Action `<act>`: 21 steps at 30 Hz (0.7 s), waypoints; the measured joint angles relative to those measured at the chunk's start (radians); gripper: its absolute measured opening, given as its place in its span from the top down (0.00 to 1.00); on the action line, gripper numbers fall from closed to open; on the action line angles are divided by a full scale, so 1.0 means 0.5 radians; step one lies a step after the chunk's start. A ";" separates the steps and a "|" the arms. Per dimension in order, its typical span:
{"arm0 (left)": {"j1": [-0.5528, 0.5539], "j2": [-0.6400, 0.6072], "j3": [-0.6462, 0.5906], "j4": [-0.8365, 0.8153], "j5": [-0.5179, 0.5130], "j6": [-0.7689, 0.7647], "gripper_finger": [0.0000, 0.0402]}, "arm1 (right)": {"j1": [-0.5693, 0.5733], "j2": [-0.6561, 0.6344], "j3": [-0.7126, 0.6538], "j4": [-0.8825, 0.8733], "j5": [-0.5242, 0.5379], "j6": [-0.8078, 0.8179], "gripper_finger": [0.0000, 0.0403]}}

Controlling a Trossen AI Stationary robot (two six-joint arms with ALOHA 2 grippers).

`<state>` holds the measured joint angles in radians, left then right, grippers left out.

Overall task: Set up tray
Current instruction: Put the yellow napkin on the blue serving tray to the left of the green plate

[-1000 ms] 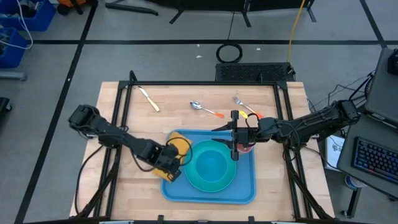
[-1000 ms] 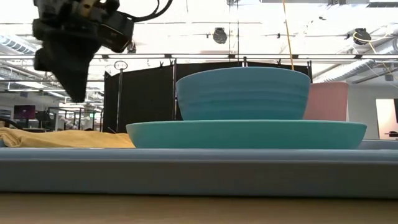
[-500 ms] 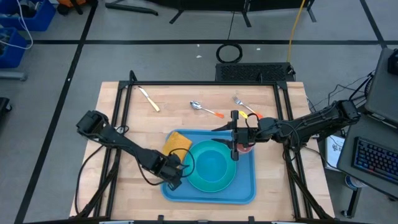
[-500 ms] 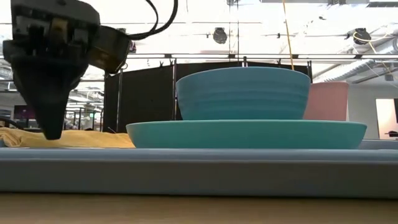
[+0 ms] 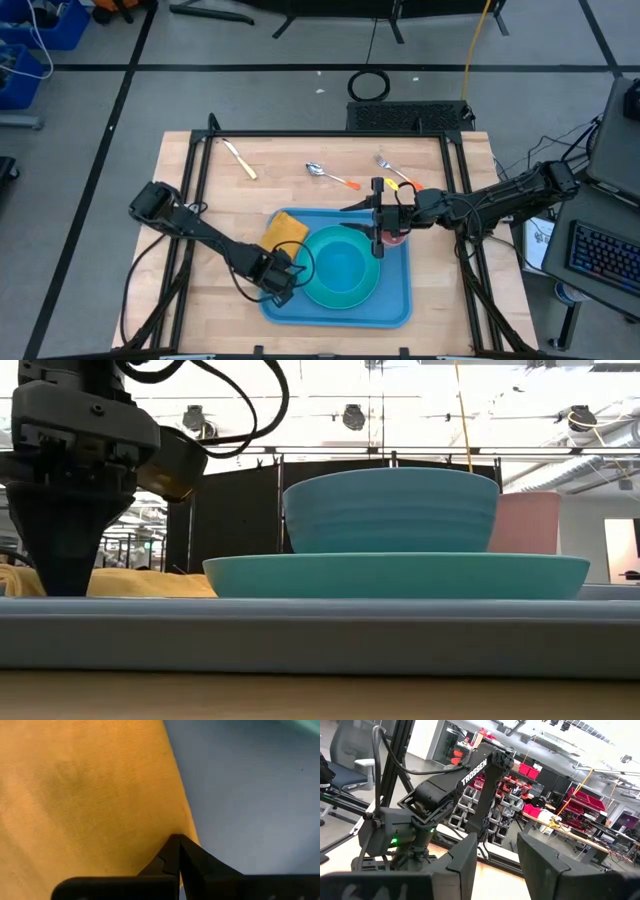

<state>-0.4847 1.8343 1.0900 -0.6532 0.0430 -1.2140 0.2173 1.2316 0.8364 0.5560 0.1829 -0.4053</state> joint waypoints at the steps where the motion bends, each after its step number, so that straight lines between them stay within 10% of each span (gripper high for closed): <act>1: 0.001 0.001 -0.002 0.020 0.004 0.002 1.00 | 0.000 0.000 0.000 0.000 0.000 0.000 0.68; 21: 0.002 0.019 -0.011 0.478 -0.151 0.038 1.00 | 0.000 0.000 0.000 0.000 0.000 0.000 0.68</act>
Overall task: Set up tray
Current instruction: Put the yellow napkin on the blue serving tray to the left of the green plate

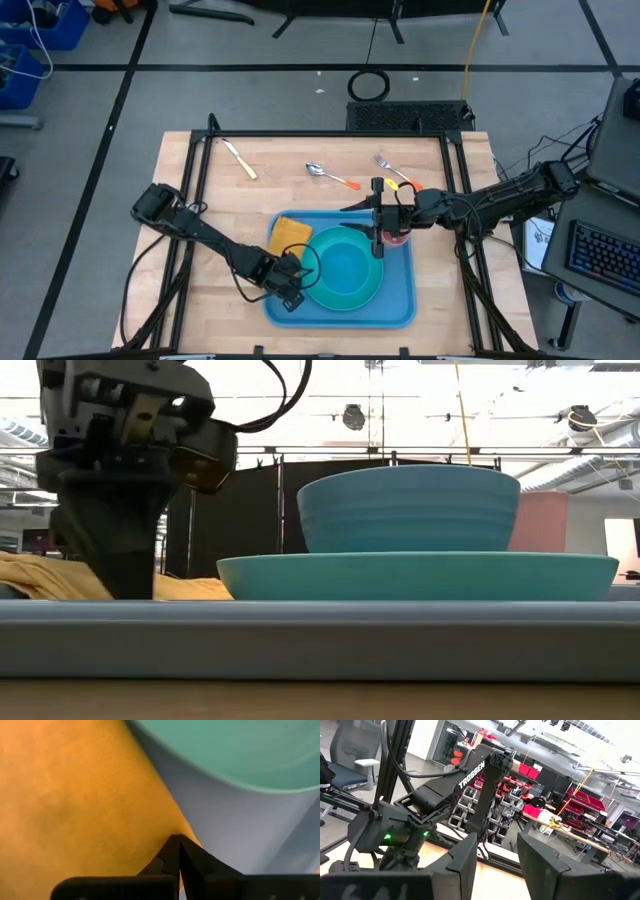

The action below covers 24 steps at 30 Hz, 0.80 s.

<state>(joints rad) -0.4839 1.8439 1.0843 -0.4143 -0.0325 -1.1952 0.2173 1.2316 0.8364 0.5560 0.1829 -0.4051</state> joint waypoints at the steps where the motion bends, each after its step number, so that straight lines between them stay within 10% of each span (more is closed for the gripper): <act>1: 0.000 0.000 0.000 0.021 -0.005 0.015 0.99 | 0.000 0.000 0.000 0.000 0.000 0.000 0.68; 24: -0.026 -0.190 0.003 -0.150 -0.115 0.089 0.99 | 0.000 0.000 0.000 -0.001 -0.001 0.000 0.68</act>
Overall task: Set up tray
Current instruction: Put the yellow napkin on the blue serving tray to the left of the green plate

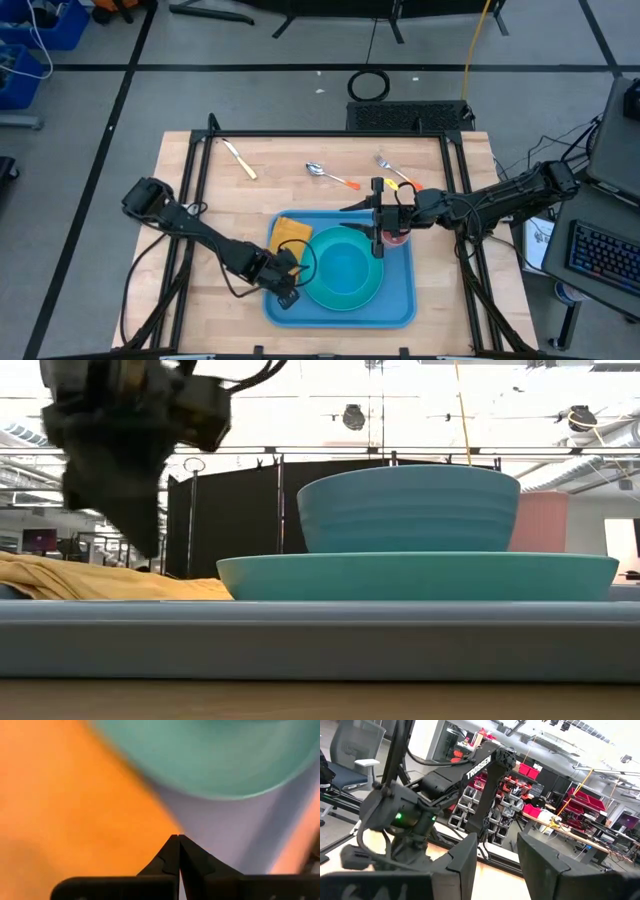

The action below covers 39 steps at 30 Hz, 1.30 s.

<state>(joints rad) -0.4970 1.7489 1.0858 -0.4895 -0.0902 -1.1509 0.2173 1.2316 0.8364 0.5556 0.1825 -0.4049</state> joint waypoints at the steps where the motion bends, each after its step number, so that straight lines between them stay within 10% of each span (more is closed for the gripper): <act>1: -0.005 0.002 0.000 -0.078 0.002 -0.037 0.99 | 0.000 0.000 0.000 -0.001 0.001 0.000 0.68; 39: 0.000 0.249 0.007 -0.002 0.237 -0.251 1.00 | 0.000 0.000 0.000 -0.001 0.000 0.000 0.68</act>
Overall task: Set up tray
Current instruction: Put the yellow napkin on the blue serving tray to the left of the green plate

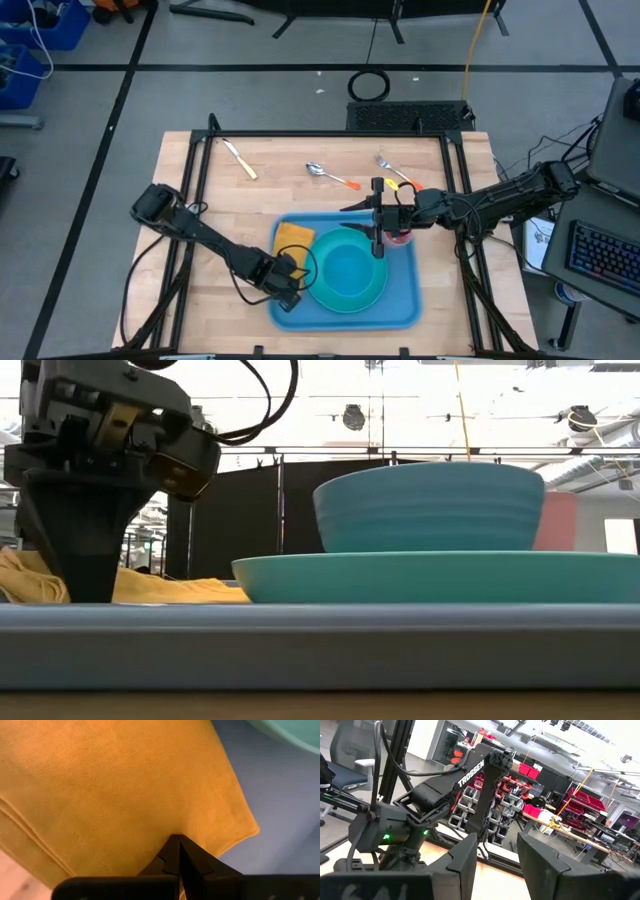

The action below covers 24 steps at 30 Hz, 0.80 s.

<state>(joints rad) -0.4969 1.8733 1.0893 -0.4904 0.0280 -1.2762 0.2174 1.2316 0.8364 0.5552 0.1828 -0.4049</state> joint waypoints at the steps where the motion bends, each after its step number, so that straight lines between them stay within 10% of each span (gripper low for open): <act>1: 0.000 0.003 -0.002 0.045 0.000 0.002 1.00 | 0.000 0.000 0.000 0.000 0.000 0.000 0.68; 24: 0.011 0.021 -0.012 0.541 -0.175 0.118 0.99 | 0.000 0.000 0.000 -0.001 0.000 0.000 0.68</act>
<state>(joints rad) -0.4911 1.8839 1.0832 -0.2201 -0.0594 -1.2171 0.2174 1.2316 0.8364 0.5549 0.1825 -0.4049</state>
